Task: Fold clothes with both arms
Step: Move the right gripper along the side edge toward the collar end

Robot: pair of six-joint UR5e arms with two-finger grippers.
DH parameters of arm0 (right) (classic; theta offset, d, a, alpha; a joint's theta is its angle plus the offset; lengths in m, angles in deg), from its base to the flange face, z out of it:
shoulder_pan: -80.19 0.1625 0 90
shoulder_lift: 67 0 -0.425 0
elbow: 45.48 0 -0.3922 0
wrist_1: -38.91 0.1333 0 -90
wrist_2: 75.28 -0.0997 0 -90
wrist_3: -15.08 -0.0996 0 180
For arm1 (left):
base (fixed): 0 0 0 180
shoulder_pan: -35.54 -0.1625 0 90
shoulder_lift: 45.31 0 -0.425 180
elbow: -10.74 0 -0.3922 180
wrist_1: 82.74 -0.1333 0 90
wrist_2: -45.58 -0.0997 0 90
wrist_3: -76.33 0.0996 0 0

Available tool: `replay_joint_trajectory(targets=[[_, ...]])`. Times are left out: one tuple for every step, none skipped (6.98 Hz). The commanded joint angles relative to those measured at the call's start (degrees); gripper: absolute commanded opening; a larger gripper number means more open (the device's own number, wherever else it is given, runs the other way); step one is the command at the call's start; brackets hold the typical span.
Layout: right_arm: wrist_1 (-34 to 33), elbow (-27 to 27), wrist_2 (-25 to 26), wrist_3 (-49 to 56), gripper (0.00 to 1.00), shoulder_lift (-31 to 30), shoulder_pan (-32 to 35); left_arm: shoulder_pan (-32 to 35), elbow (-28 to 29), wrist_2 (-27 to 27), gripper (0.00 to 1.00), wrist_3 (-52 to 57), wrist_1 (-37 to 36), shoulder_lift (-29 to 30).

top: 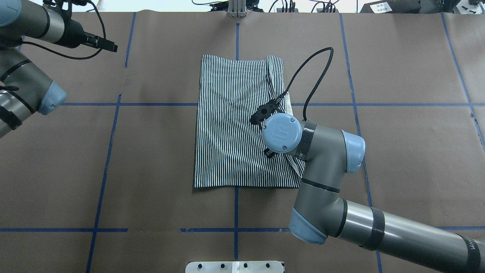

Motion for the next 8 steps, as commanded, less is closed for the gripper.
replay_joint_trajectory(targets=[[0.02, 0.1, -0.02, 0.29, 0.82, -1.15, 0.0, -0.1, 0.09, 0.0, 1.0, 0.07, 0.0, 0.03], [0.02, 0.1, 0.07, 0.29, 0.81, -1.42, 0.18, -0.1, 0.09, 0.0, 1.0, 0.07, 0.0, 0.03], [0.02, 0.01, 0.07, 1.77, 0.79, -1.86, 0.96, -0.19, 0.09, 0.0, 1.0, 0.07, 0.0, 0.12], [0.02, 0.1, 0.07, 3.53, 0.79, -2.21, 1.93, -0.19, 0.09, 0.0, 1.0, 0.07, 0.0, 0.12], [0.11, 0.1, -0.02, 4.5, 0.78, -3.34, 3.24, -0.19, 0.09, 0.0, 1.0, 0.07, 0.0, 0.21], [0.11, 0.71, -0.02, 5.9, 0.78, -4.4, 4.39, -0.19, 0.09, 0.0, 1.0, 0.07, 0.0, 0.21], [0.02, 4.45, -0.02, 6.61, 0.78, -7.37, 4.83, -0.28, 0.09, 0.0, 1.0, 0.07, 0.0, 0.21], [0.02, 7.71, -0.02, 6.62, 0.79, -9.83, 4.84, -0.45, 0.0, 0.0, 1.0, 0.07, 0.0, 0.21]])
